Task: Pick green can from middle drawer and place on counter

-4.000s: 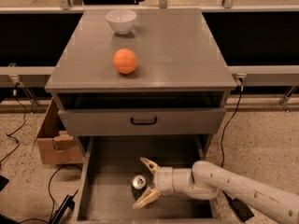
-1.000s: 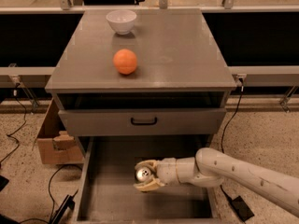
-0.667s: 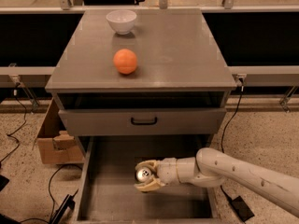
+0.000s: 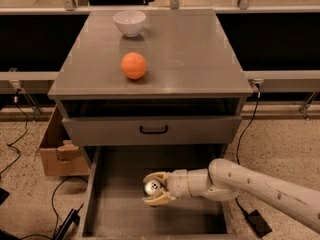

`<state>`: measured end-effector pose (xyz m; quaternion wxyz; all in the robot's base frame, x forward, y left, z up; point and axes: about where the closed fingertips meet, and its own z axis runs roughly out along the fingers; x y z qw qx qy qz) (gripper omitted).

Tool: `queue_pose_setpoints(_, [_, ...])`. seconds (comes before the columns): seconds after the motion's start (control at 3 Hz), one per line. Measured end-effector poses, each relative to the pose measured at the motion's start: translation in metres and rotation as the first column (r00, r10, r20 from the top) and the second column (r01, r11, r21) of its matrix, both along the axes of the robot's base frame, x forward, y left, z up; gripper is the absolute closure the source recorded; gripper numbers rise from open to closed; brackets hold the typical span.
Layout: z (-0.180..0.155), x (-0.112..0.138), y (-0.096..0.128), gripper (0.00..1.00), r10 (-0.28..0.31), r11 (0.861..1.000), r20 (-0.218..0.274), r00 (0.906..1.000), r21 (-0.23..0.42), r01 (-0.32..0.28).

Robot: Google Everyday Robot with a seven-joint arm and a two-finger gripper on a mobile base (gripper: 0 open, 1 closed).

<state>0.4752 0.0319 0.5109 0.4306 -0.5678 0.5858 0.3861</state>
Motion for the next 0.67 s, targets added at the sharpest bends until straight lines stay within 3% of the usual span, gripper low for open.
queue_pose_setpoints(0.33, [0.000,-0.001,0.002,1.00,0.003,1.000,-0.001,1.0000,0.001,-0.003])
queue_pose_setpoints(0.67, [0.012,-0.005,-0.003,1.00,0.006,1.000,0.004,1.0000,0.013,-0.006])
